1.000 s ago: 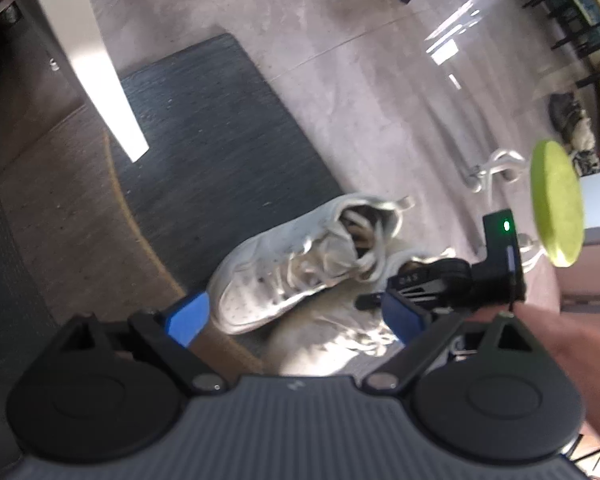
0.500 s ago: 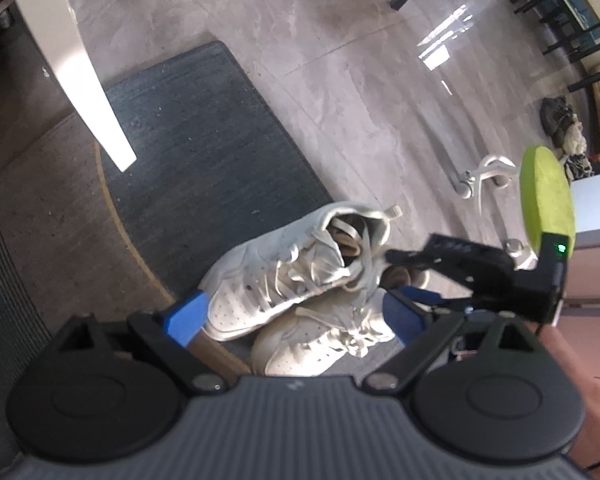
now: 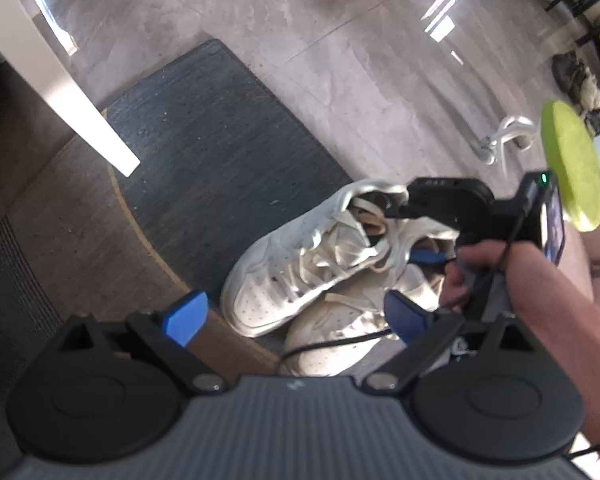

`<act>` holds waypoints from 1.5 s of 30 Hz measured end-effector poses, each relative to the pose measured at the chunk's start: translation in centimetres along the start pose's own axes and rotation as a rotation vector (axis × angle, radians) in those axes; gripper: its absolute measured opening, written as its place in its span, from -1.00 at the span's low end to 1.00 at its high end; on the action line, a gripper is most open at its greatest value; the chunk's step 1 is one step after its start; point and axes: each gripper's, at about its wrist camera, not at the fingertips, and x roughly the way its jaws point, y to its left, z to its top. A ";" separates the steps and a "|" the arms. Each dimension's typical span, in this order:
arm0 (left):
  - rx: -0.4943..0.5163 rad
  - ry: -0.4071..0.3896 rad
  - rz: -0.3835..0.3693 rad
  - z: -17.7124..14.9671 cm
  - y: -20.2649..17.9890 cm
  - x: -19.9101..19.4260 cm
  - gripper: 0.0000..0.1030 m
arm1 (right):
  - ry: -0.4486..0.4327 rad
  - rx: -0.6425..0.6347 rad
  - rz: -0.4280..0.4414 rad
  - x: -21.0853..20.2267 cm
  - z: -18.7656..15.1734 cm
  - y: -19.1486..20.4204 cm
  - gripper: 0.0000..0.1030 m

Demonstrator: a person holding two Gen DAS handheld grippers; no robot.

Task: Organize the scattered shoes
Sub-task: 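Lift the white sneakers off the mat with the right tool, then carry the white sneakers with the right tool to the shoe cabinet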

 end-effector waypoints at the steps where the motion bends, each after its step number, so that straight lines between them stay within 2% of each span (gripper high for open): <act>1: 0.011 0.007 0.013 -0.2 0.0 0.2 0.87 | -0.005 -0.018 -0.028 0.4 0.2 0.3 0.19; 5: 0.034 0.016 0.037 -0.1 -0.1 0.4 0.87 | -0.016 -0.094 -0.118 1.5 0.6 1.3 0.12; 8: 0.052 0.021 0.058 -0.1 -0.2 0.5 0.87 | -0.025 -0.162 -0.192 3.2 0.9 2.0 -0.15; 15: 0.086 0.046 0.099 -0.4 -0.1 0.8 0.87 | -0.042 -0.258 -0.276 6.1 1.0 3.1 -0.10; 18: 0.105 0.043 0.110 -0.4 -0.3 0.7 0.87 | -0.088 -0.281 -0.295 5.5 0.2 3.2 -0.31; 25: 0.144 0.036 0.133 -0.6 -0.8 0.4 0.87 | -0.205 -0.298 -0.228 2.7 -2.5 1.6 -0.37; 29: 0.167 -0.005 0.145 -0.5 -1.2 -0.1 0.87 | -0.342 -0.334 -0.149 -1.5 -5.5 0.4 -0.39; 34: 0.196 -0.094 0.150 -0.6 -1.7 -1.4 0.87 | -0.476 -0.480 -0.099 -6.4 -8.7 0.2 -0.43; 39: 0.221 -0.129 0.145 -0.9 -2.5 -2.2 0.87 | -0.671 -0.738 -0.055 -11.2 -12.2 1.1 -0.45; 41: 0.224 -0.159 0.145 -1.2 -2.7 -2.9 0.87 | -0.711 -0.787 -0.026 -12.7 -12.6 1.2 -0.45; 45: 0.227 -0.218 0.148 -1.9 -2.3 -4.9 0.87 | -0.724 -0.812 0.016 -15.7 -12.3 0.9 -0.45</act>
